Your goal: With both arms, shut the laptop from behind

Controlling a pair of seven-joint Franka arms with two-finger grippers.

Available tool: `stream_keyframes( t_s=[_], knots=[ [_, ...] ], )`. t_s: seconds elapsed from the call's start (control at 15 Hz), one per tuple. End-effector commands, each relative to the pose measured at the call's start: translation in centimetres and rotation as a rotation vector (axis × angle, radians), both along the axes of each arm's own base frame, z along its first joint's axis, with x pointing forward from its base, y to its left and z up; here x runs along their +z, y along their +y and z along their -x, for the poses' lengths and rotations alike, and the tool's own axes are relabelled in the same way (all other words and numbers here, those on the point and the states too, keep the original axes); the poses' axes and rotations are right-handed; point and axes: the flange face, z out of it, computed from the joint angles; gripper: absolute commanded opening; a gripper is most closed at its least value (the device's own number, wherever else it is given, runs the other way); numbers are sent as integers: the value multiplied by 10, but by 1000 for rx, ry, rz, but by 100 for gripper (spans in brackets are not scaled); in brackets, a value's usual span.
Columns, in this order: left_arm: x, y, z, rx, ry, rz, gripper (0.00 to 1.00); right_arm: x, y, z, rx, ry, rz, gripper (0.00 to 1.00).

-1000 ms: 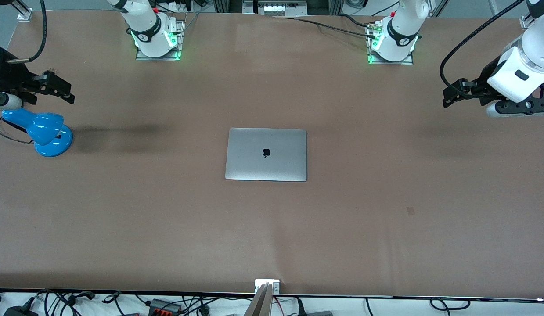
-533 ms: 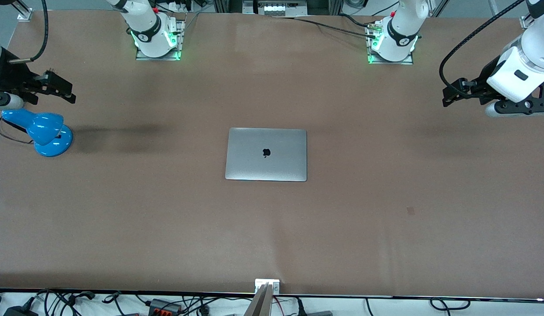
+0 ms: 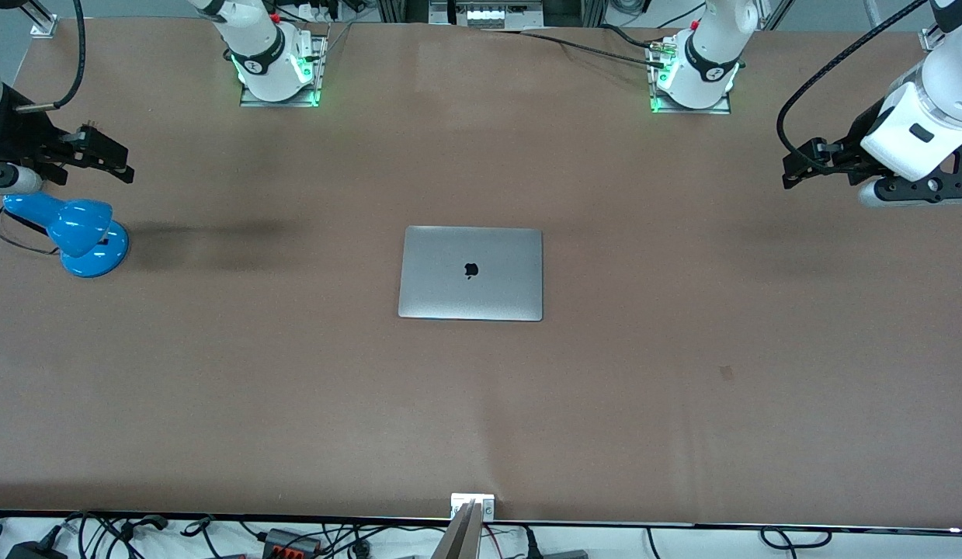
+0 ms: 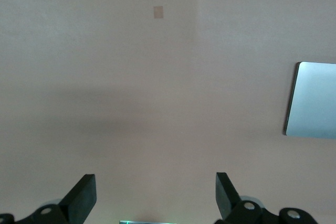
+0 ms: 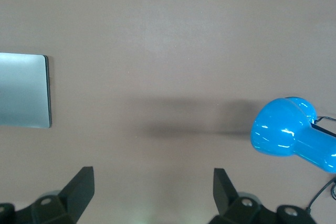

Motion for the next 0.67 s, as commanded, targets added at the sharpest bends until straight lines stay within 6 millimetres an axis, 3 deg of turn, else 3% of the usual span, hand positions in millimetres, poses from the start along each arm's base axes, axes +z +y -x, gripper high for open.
stream_keyframes(
  t_s=[0.0,0.6],
  knots=[
    [7,-1,1,-18,5,21,100,2,3,-1,-8,3,-12,100],
    [7,0,1,-16,5,21,100,1,2,-6,-8,2,-12,100]
  ],
)
